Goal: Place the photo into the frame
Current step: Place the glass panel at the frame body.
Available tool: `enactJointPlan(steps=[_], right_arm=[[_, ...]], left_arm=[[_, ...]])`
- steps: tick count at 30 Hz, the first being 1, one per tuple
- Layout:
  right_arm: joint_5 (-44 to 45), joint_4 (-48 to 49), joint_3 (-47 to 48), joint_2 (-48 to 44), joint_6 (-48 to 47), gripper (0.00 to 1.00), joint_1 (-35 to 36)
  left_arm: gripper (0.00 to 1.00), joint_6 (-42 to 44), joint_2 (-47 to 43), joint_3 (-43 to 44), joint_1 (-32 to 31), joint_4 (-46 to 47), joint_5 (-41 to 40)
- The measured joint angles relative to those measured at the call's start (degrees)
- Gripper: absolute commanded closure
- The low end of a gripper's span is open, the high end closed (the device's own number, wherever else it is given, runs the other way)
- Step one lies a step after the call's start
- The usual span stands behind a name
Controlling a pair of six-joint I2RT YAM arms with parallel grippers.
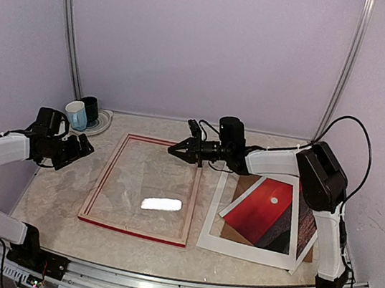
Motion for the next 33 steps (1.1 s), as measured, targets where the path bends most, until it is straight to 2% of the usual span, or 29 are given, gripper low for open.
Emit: enactJointPlan(steps=[6, 13, 33], right_arm=[[0.3, 0.5, 0.2, 0.0, 1.0, 1.0, 0.3], [1.5, 7.0, -2.5, 2.8, 5.2, 1.0, 0.3], [3.6, 0.8, -5.8, 5.2, 0.9, 1.0, -0.4]], left_arm=[[0.01, 0.0, 0.0, 0.0, 0.0, 0.0, 0.0], [0.01, -0.1, 0.0, 0.0, 0.1, 0.0, 0.0], [0.01, -0.1, 0.0, 0.0, 0.2, 0.0, 0.0]])
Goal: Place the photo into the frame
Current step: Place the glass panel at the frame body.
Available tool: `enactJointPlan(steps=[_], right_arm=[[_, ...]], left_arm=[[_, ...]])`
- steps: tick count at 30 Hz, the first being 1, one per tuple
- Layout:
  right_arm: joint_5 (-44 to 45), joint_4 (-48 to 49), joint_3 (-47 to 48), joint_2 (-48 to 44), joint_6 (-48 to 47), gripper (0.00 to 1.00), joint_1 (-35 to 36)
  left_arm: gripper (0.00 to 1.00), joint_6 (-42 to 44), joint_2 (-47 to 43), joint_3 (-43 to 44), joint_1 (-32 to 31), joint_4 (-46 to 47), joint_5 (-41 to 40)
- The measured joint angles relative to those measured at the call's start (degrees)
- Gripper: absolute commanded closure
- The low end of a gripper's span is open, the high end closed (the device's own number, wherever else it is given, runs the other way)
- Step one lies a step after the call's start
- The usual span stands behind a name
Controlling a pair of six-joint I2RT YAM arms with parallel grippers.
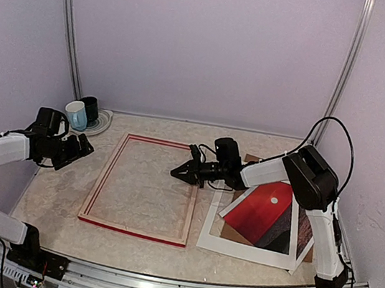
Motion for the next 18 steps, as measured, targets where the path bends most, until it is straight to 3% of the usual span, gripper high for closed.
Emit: enactJointPlan(steps=[18], right_arm=[[-0.3, -5.0, 1.0, 0.0, -4.0, 1.0, -0.5]], left_arm=[[0.01, 0.0, 0.0, -0.1, 0.0, 0.0, 0.0]])
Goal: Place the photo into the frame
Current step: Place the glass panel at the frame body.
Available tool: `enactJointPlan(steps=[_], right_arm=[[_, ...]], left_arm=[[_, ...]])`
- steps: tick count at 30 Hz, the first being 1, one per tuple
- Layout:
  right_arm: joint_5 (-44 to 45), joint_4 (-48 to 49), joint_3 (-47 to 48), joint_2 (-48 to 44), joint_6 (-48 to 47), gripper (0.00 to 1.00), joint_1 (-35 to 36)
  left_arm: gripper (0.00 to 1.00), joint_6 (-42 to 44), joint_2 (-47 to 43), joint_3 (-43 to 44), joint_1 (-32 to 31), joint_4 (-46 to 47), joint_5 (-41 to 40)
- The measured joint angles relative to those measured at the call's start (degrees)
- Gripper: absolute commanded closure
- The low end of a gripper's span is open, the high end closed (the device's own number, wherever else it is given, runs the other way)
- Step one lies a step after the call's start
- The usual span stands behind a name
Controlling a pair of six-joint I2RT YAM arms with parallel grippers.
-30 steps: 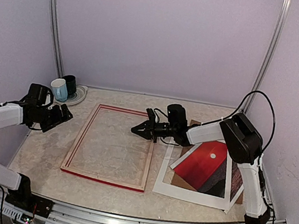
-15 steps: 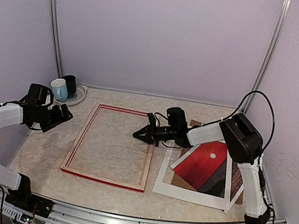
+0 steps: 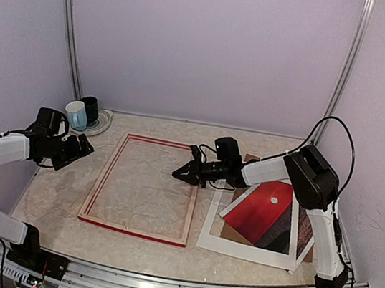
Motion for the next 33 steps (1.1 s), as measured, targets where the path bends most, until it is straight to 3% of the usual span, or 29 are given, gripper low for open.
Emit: enactJointPlan(steps=[33], right_arm=[[-0.1, -1.9, 0.3, -0.4, -1.1, 1.0, -0.2]], left_arm=[[0.01, 0.0, 0.0, -0.2, 0.0, 0.0, 0.0]])
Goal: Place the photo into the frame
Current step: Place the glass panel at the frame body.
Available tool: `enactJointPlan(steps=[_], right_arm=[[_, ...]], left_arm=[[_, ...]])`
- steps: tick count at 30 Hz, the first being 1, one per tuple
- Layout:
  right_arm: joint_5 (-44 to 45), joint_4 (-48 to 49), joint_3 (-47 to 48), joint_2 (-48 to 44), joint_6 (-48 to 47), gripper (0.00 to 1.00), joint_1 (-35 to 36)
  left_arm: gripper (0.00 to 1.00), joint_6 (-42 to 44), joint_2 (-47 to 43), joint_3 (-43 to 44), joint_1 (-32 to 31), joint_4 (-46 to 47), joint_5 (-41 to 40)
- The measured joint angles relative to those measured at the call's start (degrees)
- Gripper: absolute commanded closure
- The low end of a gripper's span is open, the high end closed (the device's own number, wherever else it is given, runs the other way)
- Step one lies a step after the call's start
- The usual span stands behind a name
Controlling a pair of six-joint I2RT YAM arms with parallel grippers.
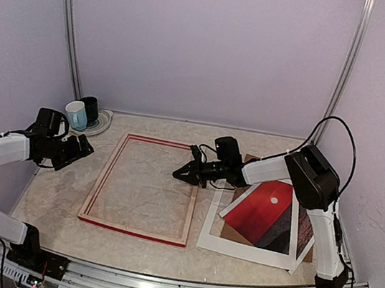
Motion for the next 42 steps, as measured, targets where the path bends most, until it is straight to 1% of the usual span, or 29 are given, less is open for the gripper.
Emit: enactJointPlan(steps=[42], right_arm=[[0.0, 0.3, -1.4, -1.0, 0.0, 1.0, -0.5]], left_arm=[[0.01, 0.0, 0.0, 0.0, 0.0, 0.0, 0.0]])
